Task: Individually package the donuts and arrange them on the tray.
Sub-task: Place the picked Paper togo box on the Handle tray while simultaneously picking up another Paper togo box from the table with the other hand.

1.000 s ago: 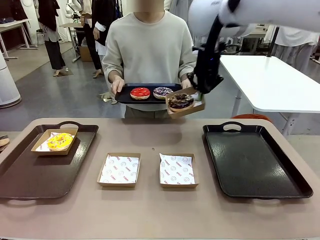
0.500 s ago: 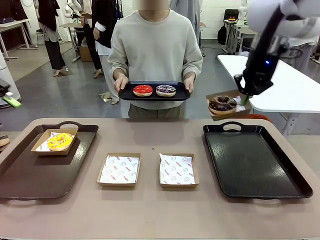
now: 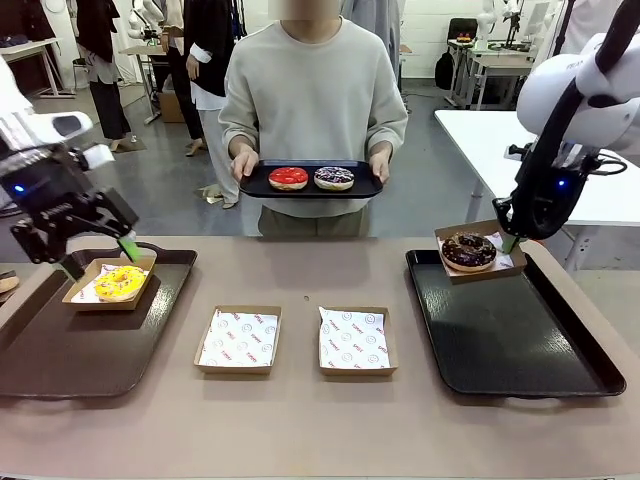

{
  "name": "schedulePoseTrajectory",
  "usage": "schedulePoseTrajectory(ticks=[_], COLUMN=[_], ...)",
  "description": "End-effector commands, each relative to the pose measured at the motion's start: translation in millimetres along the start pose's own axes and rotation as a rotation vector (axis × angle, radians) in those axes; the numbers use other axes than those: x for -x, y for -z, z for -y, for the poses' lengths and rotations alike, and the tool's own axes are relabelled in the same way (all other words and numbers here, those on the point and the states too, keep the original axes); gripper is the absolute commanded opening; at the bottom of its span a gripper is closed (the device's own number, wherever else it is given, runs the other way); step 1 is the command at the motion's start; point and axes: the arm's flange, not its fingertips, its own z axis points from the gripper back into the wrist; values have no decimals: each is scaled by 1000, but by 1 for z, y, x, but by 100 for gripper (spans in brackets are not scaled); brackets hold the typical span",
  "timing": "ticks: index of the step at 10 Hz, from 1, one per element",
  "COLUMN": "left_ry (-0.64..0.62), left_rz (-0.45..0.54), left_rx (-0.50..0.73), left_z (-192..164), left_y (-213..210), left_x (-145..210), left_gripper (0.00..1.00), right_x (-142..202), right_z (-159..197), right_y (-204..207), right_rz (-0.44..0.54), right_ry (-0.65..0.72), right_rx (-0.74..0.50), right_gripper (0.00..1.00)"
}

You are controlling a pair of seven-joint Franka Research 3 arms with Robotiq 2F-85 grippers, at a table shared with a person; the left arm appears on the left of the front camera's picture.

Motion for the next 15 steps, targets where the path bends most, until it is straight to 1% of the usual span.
schedulePoseTrajectory(ticks=[1, 4, 5, 7, 8, 10, 12, 14, 15], left_ry=[-14, 1, 10, 37, 28, 12, 21, 35, 41], left_rz=[19, 69, 82, 126, 131, 132, 135, 127, 109], left_rx=[-96, -204, -221, -256, -266, -263, -259, -226, -234], left_z=[15, 40, 50, 68, 71, 78, 89, 91, 82], left_y=[30, 80, 93, 116, 125, 146, 166, 166, 167], left_x=[0, -12, -14, -27, -37, -57, -60, -56, -58], left_gripper=[100, 100, 100, 100, 100, 100, 100, 100, 100], right_x=[-8, -22, -7, -7, -7, -7, -7, -7, -7], right_z=[1, -2, 2, 2, 2, 2, 2, 2, 2], right_y=[11, 32, 20, 20, 20, 20, 20, 20, 20], right_rz=[13, -52, -20, -20, -20, -20, -20, -20, -20], right_ry=[1, 14, 4, 4, 4, 4, 4, 4, 4], right_rx=[-40, -30, 2, 2, 2, 2, 2, 2, 2], right_gripper=[2, 2, 2, 2, 2, 2, 2, 2, 2])
